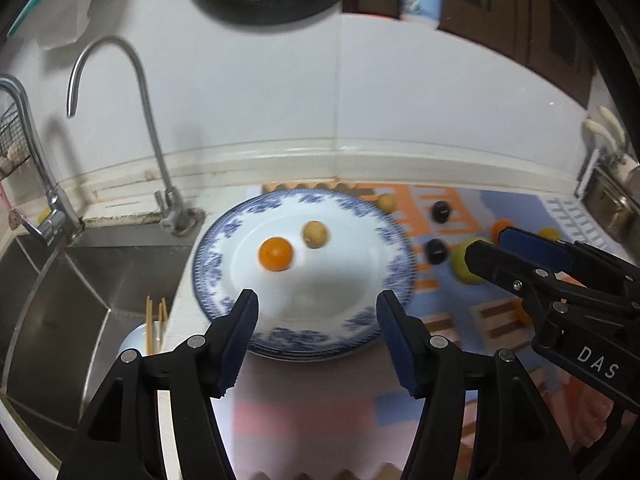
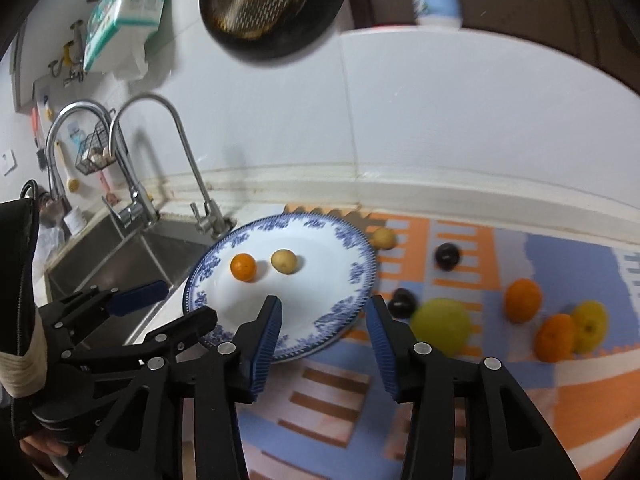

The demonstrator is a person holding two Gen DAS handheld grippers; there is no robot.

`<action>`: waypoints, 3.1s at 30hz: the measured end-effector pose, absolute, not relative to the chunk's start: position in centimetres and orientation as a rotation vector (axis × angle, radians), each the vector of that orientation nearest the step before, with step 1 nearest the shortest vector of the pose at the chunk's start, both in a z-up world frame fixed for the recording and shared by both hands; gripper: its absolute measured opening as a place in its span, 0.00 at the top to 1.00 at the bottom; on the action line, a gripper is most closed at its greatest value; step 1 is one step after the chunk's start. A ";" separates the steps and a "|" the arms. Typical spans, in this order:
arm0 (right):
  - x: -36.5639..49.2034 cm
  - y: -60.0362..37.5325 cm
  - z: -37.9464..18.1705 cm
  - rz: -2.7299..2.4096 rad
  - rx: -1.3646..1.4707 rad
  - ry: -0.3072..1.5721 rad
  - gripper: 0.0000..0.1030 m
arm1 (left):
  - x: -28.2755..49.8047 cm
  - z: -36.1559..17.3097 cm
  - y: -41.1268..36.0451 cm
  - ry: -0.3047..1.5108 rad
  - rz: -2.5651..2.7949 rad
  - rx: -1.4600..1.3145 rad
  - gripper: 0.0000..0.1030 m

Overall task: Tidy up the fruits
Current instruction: 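Open both grippers to drop the fruits onto the plate, then move both grippers back toward the remaining fruits on the mat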

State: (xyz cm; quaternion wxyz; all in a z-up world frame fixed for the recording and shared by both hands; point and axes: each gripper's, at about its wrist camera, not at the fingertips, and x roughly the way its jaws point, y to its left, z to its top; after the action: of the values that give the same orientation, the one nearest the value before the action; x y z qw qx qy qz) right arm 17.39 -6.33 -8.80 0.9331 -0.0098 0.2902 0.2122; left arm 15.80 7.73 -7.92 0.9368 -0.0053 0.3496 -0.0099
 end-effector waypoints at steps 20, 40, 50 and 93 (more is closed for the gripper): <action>10.7 -16.1 -5.1 0.200 -0.026 0.496 0.50 | 12.1 -4.2 -0.2 0.625 -0.147 0.054 0.31; 9.6 -21.0 -5.4 0.100 0.065 0.524 0.50 | 12.6 -4.2 -4.2 0.574 -0.204 0.119 0.31; 12.3 -21.5 -6.9 0.095 0.070 0.547 0.50 | 15.6 -6.3 -4.8 0.597 -0.224 0.161 0.31; 22.6 -22.5 -14.7 0.146 0.187 0.769 0.62 | 24.1 -13.5 -6.9 0.761 -0.360 0.213 0.50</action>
State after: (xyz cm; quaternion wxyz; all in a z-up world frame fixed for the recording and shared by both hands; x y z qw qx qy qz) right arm 22.59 -22.51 -14.74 0.9202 0.0909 0.3740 0.0712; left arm 24.08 -6.91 -13.47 0.9071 0.1033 0.3687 -0.1745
